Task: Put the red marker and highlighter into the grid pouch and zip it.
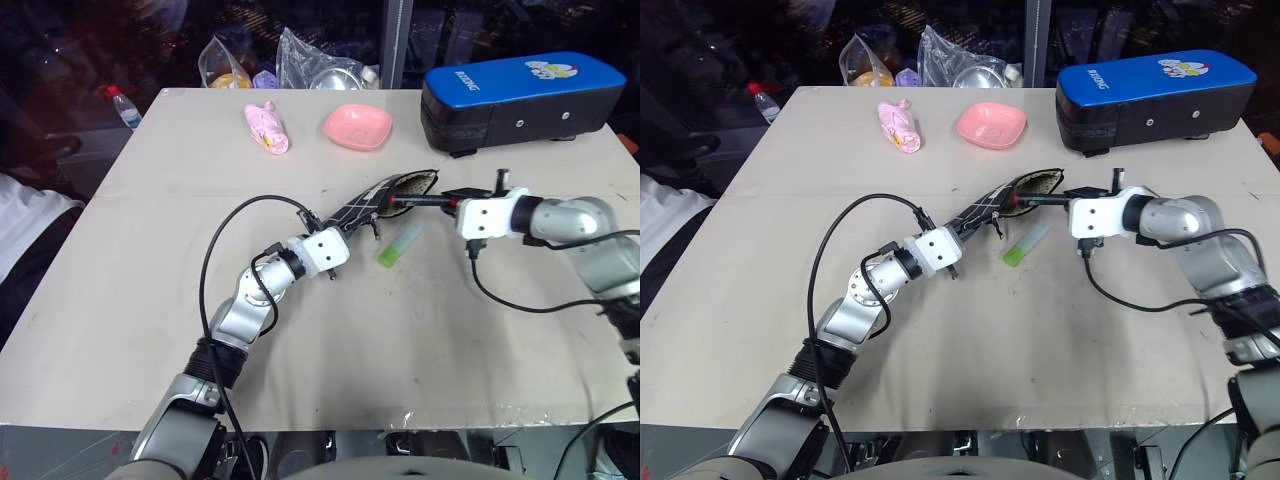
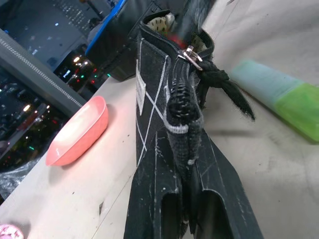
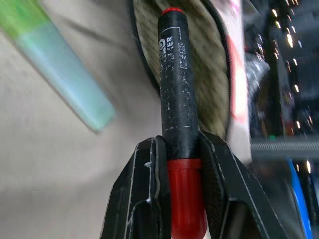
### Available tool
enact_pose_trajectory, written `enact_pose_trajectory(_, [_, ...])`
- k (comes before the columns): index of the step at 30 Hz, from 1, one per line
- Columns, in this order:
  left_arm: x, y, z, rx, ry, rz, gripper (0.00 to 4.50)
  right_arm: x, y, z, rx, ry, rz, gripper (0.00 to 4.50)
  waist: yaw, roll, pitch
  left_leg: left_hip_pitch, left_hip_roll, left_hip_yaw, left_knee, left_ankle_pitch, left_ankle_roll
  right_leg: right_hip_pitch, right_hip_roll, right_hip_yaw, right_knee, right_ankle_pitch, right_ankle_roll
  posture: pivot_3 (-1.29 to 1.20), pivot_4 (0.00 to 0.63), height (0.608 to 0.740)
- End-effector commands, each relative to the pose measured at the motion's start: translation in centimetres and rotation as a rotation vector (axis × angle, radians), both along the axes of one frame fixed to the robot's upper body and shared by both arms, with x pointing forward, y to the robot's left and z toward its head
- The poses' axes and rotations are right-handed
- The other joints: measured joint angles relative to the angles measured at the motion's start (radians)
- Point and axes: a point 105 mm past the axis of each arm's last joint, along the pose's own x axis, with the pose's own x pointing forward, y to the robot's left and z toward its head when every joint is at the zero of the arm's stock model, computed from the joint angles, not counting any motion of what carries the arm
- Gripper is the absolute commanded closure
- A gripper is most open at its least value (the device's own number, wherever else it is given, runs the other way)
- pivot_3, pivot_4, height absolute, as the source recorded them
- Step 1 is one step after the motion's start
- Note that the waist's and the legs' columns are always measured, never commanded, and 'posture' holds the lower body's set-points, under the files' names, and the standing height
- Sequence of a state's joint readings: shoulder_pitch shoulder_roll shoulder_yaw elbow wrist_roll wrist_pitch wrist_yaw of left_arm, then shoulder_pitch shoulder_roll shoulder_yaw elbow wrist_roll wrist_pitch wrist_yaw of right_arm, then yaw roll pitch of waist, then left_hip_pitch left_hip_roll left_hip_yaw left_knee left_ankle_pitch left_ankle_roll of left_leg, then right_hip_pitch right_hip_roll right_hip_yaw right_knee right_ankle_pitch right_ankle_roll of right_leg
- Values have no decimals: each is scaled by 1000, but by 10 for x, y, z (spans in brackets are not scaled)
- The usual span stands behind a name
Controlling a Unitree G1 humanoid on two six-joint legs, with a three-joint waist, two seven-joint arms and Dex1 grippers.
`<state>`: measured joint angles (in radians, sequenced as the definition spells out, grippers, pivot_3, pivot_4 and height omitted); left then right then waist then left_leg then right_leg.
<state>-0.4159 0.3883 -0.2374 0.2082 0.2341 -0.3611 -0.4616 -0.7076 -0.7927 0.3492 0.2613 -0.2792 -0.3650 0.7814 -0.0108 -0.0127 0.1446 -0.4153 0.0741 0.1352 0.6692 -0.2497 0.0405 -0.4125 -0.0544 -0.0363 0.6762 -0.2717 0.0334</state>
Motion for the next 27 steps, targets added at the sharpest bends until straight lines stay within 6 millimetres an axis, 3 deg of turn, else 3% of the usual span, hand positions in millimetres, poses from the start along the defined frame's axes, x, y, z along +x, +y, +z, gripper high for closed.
enact_pose_trajectory(1, [-7,-2,16,-5,-67,-37,4500,5,8,14,-75,-90,82,4225,0,1,1,0,0,1,0,0,0,0,0,0,0,0,0,0,150,740])
enact_pose_trajectory(7, [-10,1,18,32,-80,-65,4500,12,33,26,-155,-200,219,4225,-3,1,1,1,1,6,0,0,0,0,0,0,1,0,0,0,150,740])
enact_pose_trajectory(19, [-16,7,18,57,-85,-125,4500,19,72,13,-152,-195,379,4225,-3,2,1,1,1,8,0,0,-1,-1,-1,1,2,0,0,0,150,740])
enact_pose_trajectory(21, [-14,12,17,41,-72,-101,4500,22,71,17,-133,-201,366,3169,-1,2,1,1,1,8,0,0,-1,-1,-1,1,2,0,0,0,150,740])
enact_pose_trajectory(23, [-11,18,17,25,-65,-69,4500,24,69,23,-106,-197,352,2442,-2,2,2,1,1,8,0,0,-1,-1,-1,1,2,0,0,0,150,740])
enact_pose_trajectory(24, [-10,22,17,22,-63,-54,4500,24,68,28,-65,-183,340,1789,-3,2,2,1,1,8,0,0,-1,-1,-1,1,2,0,0,0,150,740])
enact_pose_trajectory(26, [-8,28,17,20,-60,-32,4500,23,65,39,5,-158,327,1152,-3,2,2,1,2,8,0,0,-1,-1,-1,1,2,0,0,0,150,740])
enact_pose_trajectory(27, [-7,30,17,21,-60,-25,4500,22,63,44,45,-138,323,578,-3,3,2,1,2,8,0,0,-1,-1,-1,1,2,0,0,0,150,740])
